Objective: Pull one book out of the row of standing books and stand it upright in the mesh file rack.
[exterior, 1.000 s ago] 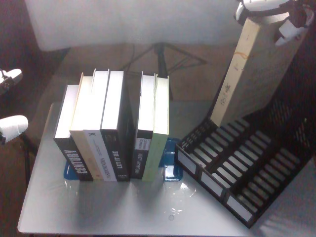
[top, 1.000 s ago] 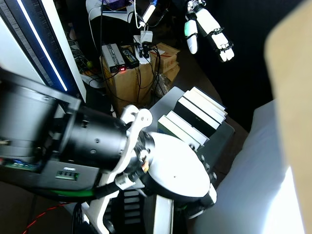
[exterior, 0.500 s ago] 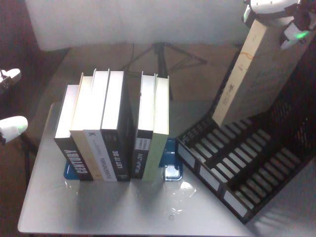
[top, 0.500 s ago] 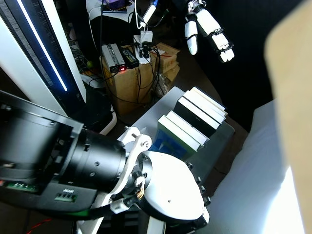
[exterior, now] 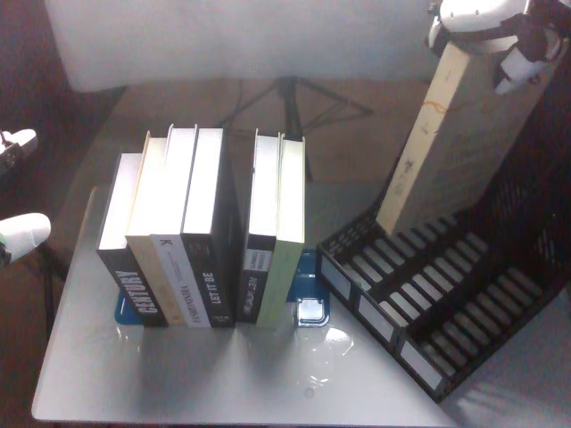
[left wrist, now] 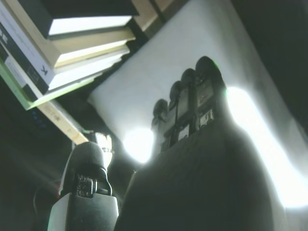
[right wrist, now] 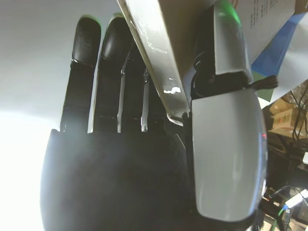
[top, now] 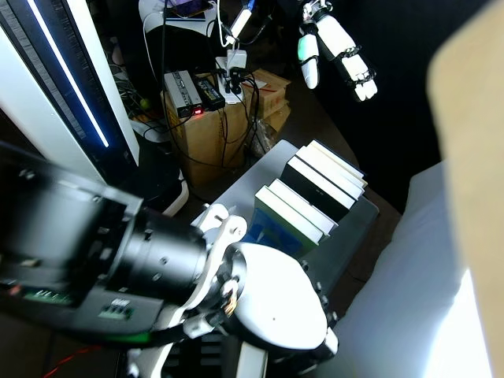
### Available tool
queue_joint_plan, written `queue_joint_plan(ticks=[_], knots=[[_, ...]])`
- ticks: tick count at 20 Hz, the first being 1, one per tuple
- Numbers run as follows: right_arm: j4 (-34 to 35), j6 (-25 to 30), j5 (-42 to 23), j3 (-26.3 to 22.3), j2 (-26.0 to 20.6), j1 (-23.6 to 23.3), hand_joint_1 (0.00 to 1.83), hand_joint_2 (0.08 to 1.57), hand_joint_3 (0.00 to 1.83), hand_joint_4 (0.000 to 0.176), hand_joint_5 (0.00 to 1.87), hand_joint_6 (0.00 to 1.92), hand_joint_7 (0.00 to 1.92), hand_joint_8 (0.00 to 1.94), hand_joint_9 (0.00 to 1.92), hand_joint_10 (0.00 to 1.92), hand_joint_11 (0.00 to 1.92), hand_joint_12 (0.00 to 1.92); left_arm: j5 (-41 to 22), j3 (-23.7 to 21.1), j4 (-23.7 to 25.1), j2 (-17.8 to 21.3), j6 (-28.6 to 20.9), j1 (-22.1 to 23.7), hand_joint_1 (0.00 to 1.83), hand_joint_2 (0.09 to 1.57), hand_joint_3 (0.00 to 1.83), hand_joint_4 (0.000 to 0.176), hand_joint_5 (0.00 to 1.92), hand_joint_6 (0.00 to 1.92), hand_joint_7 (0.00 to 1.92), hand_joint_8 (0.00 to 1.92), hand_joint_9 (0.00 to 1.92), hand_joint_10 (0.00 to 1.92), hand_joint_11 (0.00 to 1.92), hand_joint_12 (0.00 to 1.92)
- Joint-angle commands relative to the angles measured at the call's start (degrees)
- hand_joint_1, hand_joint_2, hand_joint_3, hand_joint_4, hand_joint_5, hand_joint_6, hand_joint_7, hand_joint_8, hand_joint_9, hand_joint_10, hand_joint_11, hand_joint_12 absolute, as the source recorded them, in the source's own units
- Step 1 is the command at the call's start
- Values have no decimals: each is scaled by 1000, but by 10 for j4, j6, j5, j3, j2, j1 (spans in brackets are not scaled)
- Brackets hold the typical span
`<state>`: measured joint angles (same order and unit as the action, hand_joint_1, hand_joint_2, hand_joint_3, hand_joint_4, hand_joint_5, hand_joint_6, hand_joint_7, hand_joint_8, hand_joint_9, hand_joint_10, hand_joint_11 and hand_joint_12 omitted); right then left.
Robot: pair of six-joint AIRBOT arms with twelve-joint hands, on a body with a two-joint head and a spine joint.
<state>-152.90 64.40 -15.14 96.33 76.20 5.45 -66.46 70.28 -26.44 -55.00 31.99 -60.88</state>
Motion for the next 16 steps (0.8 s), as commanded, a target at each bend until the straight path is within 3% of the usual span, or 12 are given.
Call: queue_joint_plan(ticks=[1, 4, 6, 7, 8, 9, 11, 12, 14, 15, 16], knots=[[-5, -3, 57, 4, -5, -1, 1343, 1212, 0, 0, 760, 1281, 812, 1222, 708, 1501, 471, 1535, -66, 5, -12, 2, -3, 0, 186, 1331, 4, 92, 24, 4, 0, 0, 0, 0, 0, 0], [-1, -3, 59, 4, -4, 3, 1344, 1213, 0, 0, 762, 1239, 807, 1251, 708, 1521, 450, 1572, -66, 5, -12, 2, -3, 0, 166, 1312, 0, 104, 23, 2, 0, 0, 0, 0, 1, 0], [-2, -3, 59, 10, -2, 6, 1347, 1213, 0, 0, 754, 1187, 809, 1281, 712, 1550, 460, 1660, -66, 5, -12, 1, -3, 0, 163, 1319, 0, 100, 21, 1, 0, 0, 0, 0, 3, 2], [-2, -3, 60, 14, 1, 8, 1356, 1191, 0, 0, 789, 1150, 868, 1187, 756, 1482, 475, 1633, -66, 5, -12, 0, -3, 0, 161, 1317, 0, 100, 18, 0, 0, 0, 0, 0, 9, 5], [-1, -3, 60, 18, 3, 10, 1348, 1202, 3, 0, 782, 1204, 851, 1218, 693, 1516, 374, 1643, -66, 6, -12, 0, -3, 0, 153, 1313, 0, 113, 13, 0, 0, 0, 0, 0, 16, 9], [-1, 0, 60, 23, 5, 12, 1348, 1201, 0, 0, 773, 1217, 857, 1212, 703, 1494, 402, 1606, -66, 6, -12, -1, -3, 0, 160, 1321, 2, 101, 13, 0, 0, 0, 0, 0, 10, 7], [-1, 2, 62, 31, 11, 17, 1355, 1185, 0, 0, 798, 1185, 893, 1143, 738, 1467, 446, 1588, -67, 7, -12, -1, -4, 0, 172, 1314, 0, 100, 15, 1, 0, 0, 0, 0, 1, 1], [-1, 3, 62, 33, 12, 18, 1343, 1214, 5, 0, 764, 1243, 806, 1264, 686, 1545, 402, 1599, -67, 7, -12, -1, -5, 0, 168, 1319, 1, 91, 13, 0, 0, 0, 0, 0, 0, 0], [-1, 4, 62, 38, 16, 24, 1347, 1208, 0, 0, 779, 1214, 816, 1246, 712, 1520, 436, 1593, -67, 8, -12, -2, -5, 0, 171, 1326, 4, 84, 17, 2, 0, 0, 0, 0, 3, 1], [-1, 4, 64, 38, 16, 28, 1350, 1196, 0, 0, 795, 1184, 832, 1218, 737, 1486, 475, 1562, -68, 8, -12, -2, -5, 0, 169, 1321, 1, 92, 19, 2, 0, 0, 0, 0, 6, 3], [-1, 7, 66, 39, 16, 31, 1336, 1211, 2, 0, 699, 1303, 863, 1191, 709, 1509, 349, 1578, -68, 8, -12, -2, -5, 0, 171, 1325, 3, 83, 20, 3, 0, 0, 0, 0, 6, 3]])
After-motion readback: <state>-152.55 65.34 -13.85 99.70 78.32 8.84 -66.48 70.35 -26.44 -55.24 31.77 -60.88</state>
